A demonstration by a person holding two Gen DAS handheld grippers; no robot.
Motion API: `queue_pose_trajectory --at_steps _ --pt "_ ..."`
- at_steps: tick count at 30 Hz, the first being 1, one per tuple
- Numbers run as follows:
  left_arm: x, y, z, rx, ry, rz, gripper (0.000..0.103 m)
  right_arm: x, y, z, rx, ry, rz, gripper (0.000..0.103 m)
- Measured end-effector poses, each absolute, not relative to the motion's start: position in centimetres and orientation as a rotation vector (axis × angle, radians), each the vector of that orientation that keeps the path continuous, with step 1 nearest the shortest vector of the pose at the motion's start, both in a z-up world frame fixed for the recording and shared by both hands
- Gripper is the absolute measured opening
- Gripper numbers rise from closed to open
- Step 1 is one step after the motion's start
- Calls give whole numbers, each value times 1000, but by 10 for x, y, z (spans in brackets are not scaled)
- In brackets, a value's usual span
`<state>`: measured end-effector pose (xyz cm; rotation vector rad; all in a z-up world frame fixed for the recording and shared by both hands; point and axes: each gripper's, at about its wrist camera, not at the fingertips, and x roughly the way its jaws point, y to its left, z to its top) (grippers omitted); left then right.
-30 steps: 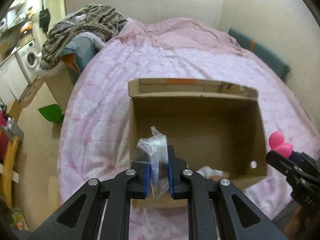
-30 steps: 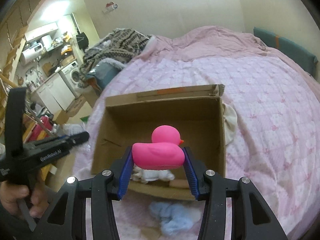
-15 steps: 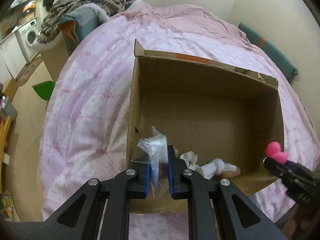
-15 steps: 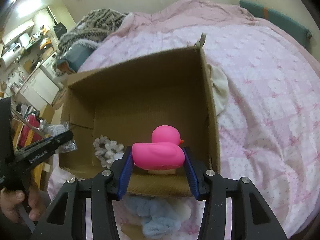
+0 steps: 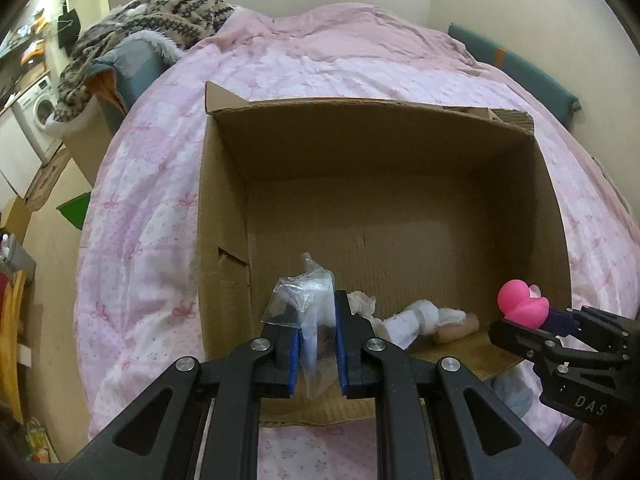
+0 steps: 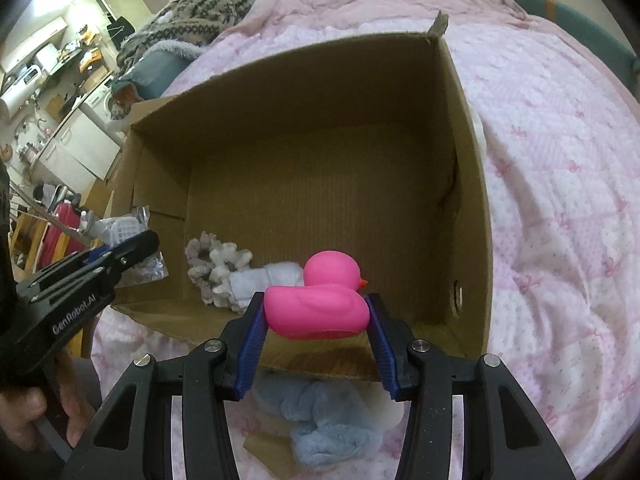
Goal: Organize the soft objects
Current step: 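Lower the bag and duck into the box and open both tools, then withdraw both open tools from the box toward the blue plush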
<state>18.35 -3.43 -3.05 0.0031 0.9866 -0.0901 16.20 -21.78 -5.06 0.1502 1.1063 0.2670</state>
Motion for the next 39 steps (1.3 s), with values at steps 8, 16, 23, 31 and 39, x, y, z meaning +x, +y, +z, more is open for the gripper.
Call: queue_pose_trajectory --at_steps 8,16,23,31,39 --pt "185 -35 -34 -3 995 -88 13 166 -217 -53 155 1118 266 51" --pt "183 -38 -35 4 997 -104 14 166 -215 -53 151 1117 282 51" --pt "183 -39 -34 4 997 -108 18 166 -216 -52 173 1114 298 51" --pt "179 -38 -24 5 954 -99 37 164 -224 -38 239 1039 307 67" --pt "172 -30 -6 -34 895 -64 67 162 -228 -30 268 1018 291 74"
